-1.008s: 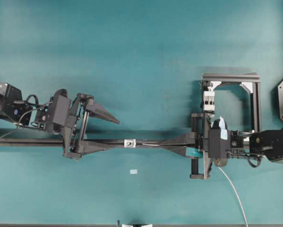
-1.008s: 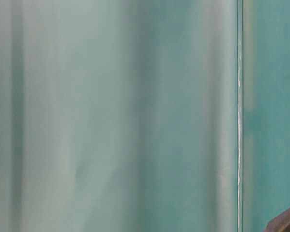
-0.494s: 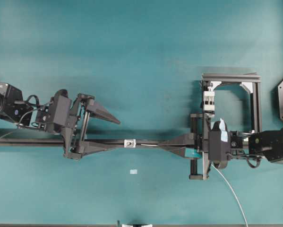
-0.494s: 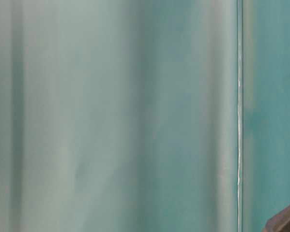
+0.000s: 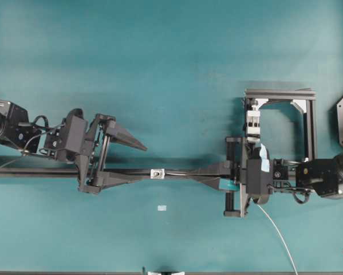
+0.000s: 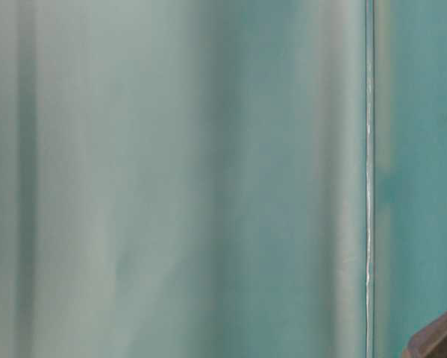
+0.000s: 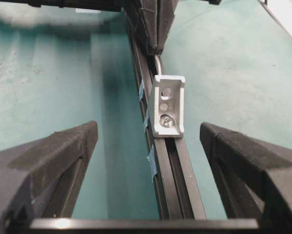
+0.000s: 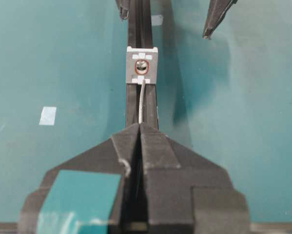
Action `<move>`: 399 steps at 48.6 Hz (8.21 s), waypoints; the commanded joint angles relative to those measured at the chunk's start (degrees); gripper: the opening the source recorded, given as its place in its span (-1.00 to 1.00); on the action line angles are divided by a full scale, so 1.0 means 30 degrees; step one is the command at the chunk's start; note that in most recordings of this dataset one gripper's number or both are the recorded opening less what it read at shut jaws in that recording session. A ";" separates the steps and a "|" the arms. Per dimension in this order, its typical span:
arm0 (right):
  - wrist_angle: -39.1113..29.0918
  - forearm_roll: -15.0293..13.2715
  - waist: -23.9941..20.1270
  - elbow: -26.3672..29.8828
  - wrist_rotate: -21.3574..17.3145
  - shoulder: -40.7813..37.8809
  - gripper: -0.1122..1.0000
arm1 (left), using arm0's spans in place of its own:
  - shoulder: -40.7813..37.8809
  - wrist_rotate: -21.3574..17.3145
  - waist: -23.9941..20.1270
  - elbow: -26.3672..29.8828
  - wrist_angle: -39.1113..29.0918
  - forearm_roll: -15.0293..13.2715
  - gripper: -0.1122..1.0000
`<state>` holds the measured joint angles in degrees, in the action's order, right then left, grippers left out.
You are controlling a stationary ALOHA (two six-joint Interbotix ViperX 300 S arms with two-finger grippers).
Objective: Insert the wire through the hole in the metal fitting marked with a red label. (retake)
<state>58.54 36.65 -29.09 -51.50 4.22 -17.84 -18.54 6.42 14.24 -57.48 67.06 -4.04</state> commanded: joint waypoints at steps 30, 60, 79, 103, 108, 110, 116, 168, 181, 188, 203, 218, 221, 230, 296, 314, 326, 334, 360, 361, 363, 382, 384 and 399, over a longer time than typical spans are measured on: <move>0.0088 -0.0059 0.0264 0.0850 0.0645 0.0088 -0.75 | 0.0234 0.0000 0.0088 0.0264 0.0088 0.0088 0.15; 0.0029 -0.0469 0.0996 0.1729 0.0967 -0.0498 -0.75 | 0.0234 0.0000 0.0234 0.0381 0.0029 0.0088 0.15; -0.0498 -0.0469 0.1348 0.2725 0.1465 -0.1055 -0.75 | 0.0234 0.0000 0.0264 0.0381 -0.0059 0.0088 0.14; -0.0498 -0.0996 0.1494 0.3135 0.1465 -0.1113 -0.75 | 0.0205 0.0000 0.0264 0.0381 -0.0205 0.0088 0.14; -0.0527 -0.0996 0.1523 0.3164 0.1465 -0.1113 -0.75 | 0.0205 0.0000 0.0264 0.0381 -0.0205 0.0088 0.13; -0.0557 -0.0996 0.1523 0.3164 0.1465 -0.1113 -0.75 | 0.0234 0.0000 0.0264 0.0381 -0.0205 0.0088 0.12; -0.0674 -0.0996 0.1523 0.3164 0.1465 -0.1113 -0.75 | 0.0234 0.0000 0.0264 0.0498 -0.0498 0.0088 0.12; -0.0908 -0.0996 0.1523 0.3105 0.1436 -0.1084 -0.75 | 0.0264 0.0000 0.0234 0.1172 -0.2578 0.0088 -0.98; -0.1758 -0.0996 0.1523 0.3193 0.1436 -0.1084 -0.75 | 0.0381 0.0000 0.0264 0.1143 -0.2549 0.0088 -0.98; -0.1729 -0.0967 0.1523 0.3193 0.1377 -0.1084 -0.75 | 0.0381 0.0000 0.0264 0.1143 -0.2549 0.0088 -0.98; -0.1729 -0.1025 0.1494 0.2666 0.1318 -0.0469 0.01 | 0.0937 0.0000 0.0352 0.0820 -0.2988 0.0117 -0.98; -0.1758 -0.1025 0.1289 0.2021 0.1318 0.0234 0.58 | 0.2842 0.0000 0.0439 -0.0645 -0.4189 0.0117 -0.98; -0.1758 -0.1025 0.1289 0.1963 0.1289 0.0234 0.58 | 0.3457 0.0000 0.0498 -0.1289 -0.4424 0.0117 -0.98; -0.1846 -0.1025 0.1230 0.1934 0.1289 0.0234 0.57 | 0.5977 0.0000 0.0732 -0.3574 -0.5156 0.0117 -0.98; -0.1846 -0.1025 0.1230 0.1904 0.1318 0.0234 0.55 | 1.0605 0.1904 0.0938 -0.5654 -1.0049 0.0234 -0.80; -0.1875 -0.1025 0.1230 0.1904 0.1289 0.0234 0.55 | 1.0576 0.2842 0.0908 -0.5684 -1.0049 0.0293 0.76; -0.1875 -0.1025 0.1230 0.1904 0.1289 0.0264 0.55 | 1.0605 0.2783 0.0879 -0.5625 -1.0049 0.0264 0.74; -0.1992 -0.1025 0.1260 0.1611 0.1436 0.0937 0.55 | 1.0664 0.2607 0.0527 -0.5303 -1.0137 0.0322 0.74; -0.2080 -0.1025 0.1729 -0.0615 0.2021 0.4570 0.55 | 1.2656 0.2578 -0.1465 -0.5244 -1.1807 0.0439 0.74; -0.2080 -0.1025 0.1758 -0.0674 0.2051 0.4629 0.55 | 1.2715 0.2549 -0.1523 -0.5244 -1.1865 0.0469 0.74; -0.2051 -0.1025 0.1875 -0.0762 0.2109 0.4717 0.55 | 1.2891 0.2549 -0.1641 -0.5244 -1.1895 0.0469 0.74; -0.2256 -0.1025 0.2783 -0.1318 0.2139 0.5566 0.55 | 1.3887 0.0469 -0.2344 -0.5039 -1.2158 0.0498 0.74; -0.2402 -0.1025 0.2900 -0.1406 0.2139 0.5684 0.55 | 1.3916 0.0469 -0.2402 -0.5010 -1.2246 0.0498 0.74; -0.2607 -0.1025 0.3164 -0.1787 0.2168 0.6270 0.55 | 1.3916 0.0439 -0.2520 -0.4980 -1.2275 0.0498 0.73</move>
<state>50.54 33.75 -19.86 -57.04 10.63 -0.53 22.76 7.82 6.94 -73.39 30.06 -2.81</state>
